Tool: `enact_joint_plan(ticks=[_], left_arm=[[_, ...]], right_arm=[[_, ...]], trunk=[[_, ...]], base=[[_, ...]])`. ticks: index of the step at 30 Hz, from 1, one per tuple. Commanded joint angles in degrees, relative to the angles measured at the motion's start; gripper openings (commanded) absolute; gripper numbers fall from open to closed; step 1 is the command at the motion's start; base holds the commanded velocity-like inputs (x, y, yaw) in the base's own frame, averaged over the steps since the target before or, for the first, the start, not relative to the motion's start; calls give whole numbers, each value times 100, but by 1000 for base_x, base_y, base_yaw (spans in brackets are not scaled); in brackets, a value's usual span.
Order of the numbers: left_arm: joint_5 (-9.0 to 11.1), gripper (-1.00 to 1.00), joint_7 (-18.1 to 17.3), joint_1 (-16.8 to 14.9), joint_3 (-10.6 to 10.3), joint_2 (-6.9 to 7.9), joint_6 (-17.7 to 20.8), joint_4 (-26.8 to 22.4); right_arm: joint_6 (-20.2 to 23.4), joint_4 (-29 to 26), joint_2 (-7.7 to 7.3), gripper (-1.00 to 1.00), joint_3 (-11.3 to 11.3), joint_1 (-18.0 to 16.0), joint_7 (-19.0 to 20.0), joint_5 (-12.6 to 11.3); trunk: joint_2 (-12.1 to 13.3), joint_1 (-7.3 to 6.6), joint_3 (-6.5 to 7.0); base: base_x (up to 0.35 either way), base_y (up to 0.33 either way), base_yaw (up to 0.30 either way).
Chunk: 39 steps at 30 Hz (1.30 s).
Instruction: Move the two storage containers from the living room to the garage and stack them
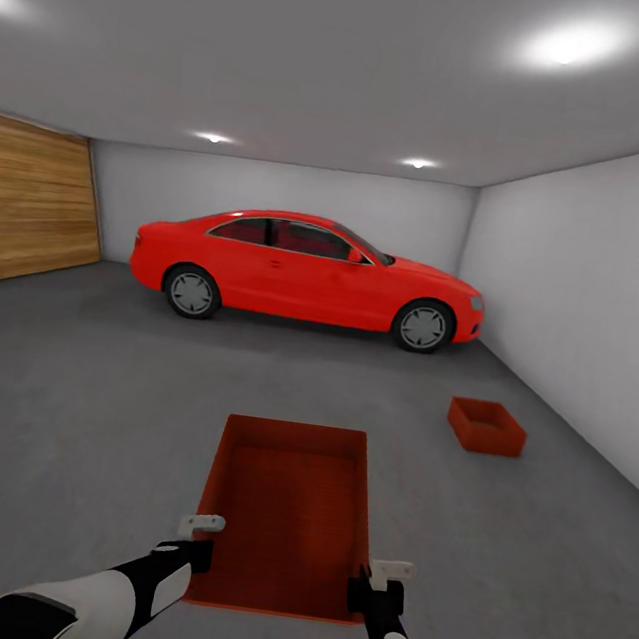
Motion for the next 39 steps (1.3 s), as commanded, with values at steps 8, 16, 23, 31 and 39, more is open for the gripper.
enact_joint_plan(ticks=[8, 16, 23, 31, 39], left_arm=[[4, -100, 39, -11, 282, 33, 0, -18], [4, -100, 39, -11, 282, 34, 6, -18], [4, -100, 39, -11, 282, 38, 7, -18], [4, -100, 39, -11, 282, 39, 7, -18], [4, -100, 39, -11, 282, 39, 7, -18]], right_arm=[[-6, 13, -51, -100, 4, -1, -68, -16], [-2, 13, -58, -100, 4, -1, -68, -21], [-3, 13, -59, -100, 4, -1, -68, -18], [-6, 13, -59, -100, 4, -1, -68, -15], [-6, 13, -59, -100, 4, -1, -68, -20]], trunk=[[-7, 5, -10], [-7, 5, -10], [-7, 5, -10], [-7, 5, -10], [-7, 5, -10]], base=[[322, 0, 0], [322, 0, 0], [322, 0, 0], [322, 0, 0], [322, 0, 0]])
